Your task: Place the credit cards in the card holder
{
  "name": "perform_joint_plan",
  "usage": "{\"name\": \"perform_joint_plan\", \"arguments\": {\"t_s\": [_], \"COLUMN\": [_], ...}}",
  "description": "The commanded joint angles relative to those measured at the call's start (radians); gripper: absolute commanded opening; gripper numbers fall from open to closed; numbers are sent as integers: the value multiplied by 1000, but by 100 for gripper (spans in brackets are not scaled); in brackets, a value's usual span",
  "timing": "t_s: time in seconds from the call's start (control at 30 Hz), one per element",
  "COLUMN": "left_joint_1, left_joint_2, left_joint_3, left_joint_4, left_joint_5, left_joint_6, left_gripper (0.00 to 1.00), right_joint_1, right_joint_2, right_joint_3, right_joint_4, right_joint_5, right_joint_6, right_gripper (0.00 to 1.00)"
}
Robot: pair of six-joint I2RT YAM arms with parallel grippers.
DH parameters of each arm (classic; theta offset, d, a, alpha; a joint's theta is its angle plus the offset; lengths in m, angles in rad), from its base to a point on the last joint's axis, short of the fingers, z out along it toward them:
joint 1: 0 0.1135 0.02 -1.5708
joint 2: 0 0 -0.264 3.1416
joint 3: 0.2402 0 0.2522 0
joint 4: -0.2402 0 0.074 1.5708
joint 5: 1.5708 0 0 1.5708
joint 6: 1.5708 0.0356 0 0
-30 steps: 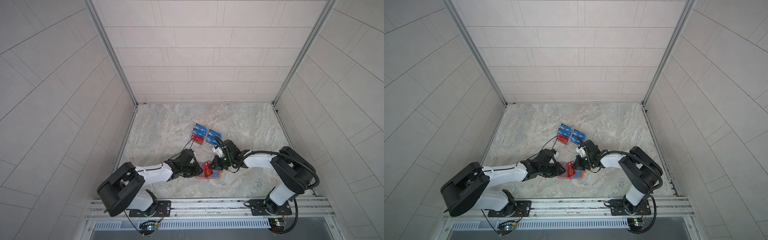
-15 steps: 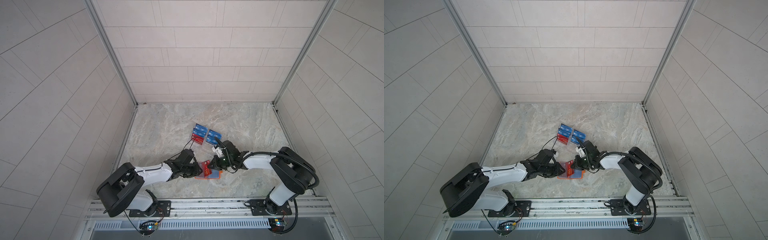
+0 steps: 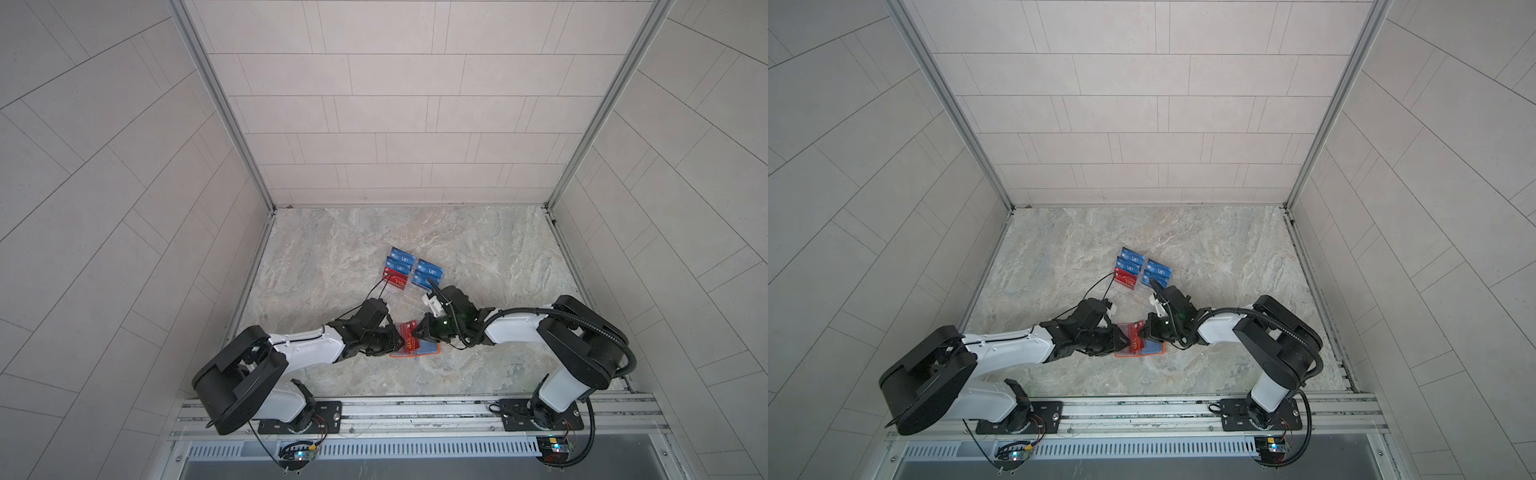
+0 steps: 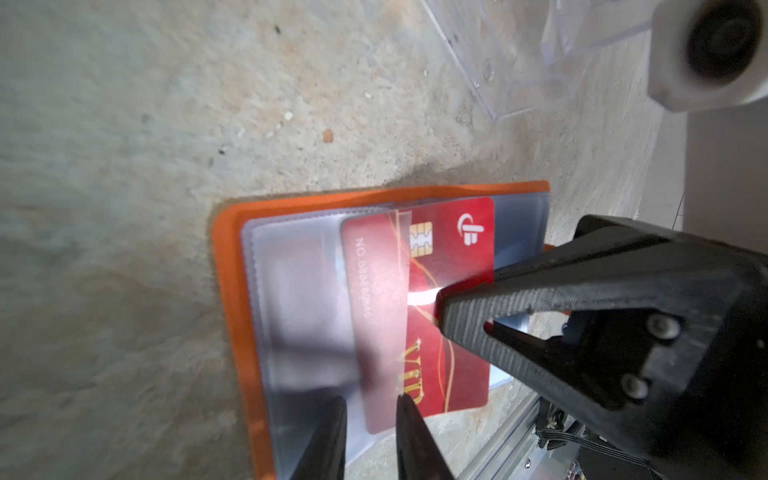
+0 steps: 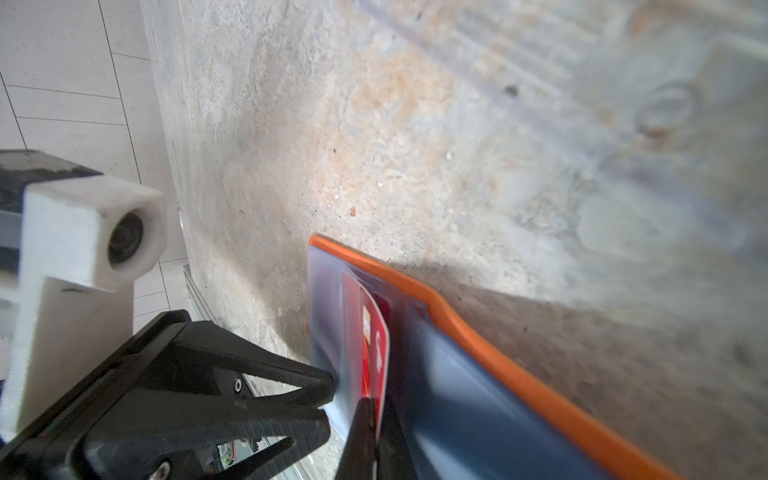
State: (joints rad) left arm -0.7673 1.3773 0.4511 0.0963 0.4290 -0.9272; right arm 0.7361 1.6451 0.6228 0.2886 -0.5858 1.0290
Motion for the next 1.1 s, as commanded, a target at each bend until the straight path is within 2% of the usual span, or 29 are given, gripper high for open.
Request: {"name": "perform_joint_plan", "arguments": {"t_s": [0.0,0.17,0.27,0.43,0.67,1.07], "left_joint_1": [-5,1,12,38,48,48], "left_joint_2": [-25,-77,-104,-74,-30,16], "left_joint_3": [9,55,85,140,150,92], "left_joint_4": [-64,-165,-232,-317,-326,-199], "left_joint_5": [3,-45,-81,-116,-137,-67], "left_joint_6": [6,26,51,128,175,158], "left_gripper": [26,26,27,27,27,28], "right_joint_1": [18,22,25,36,68,93], "right_joint_2": [24,-23,-39,-34,-11,44], "right_joint_3": [-10,47,78,105,159,211], "right_joint_4": [-117,-249,-344,-395,-469,-474], "right_joint_5": [95,121,140,137,137,100], "right_joint_6": [-6,-64,-108,-133,-168,-168], "right_gripper": [6,23,29,30,33,34]}}
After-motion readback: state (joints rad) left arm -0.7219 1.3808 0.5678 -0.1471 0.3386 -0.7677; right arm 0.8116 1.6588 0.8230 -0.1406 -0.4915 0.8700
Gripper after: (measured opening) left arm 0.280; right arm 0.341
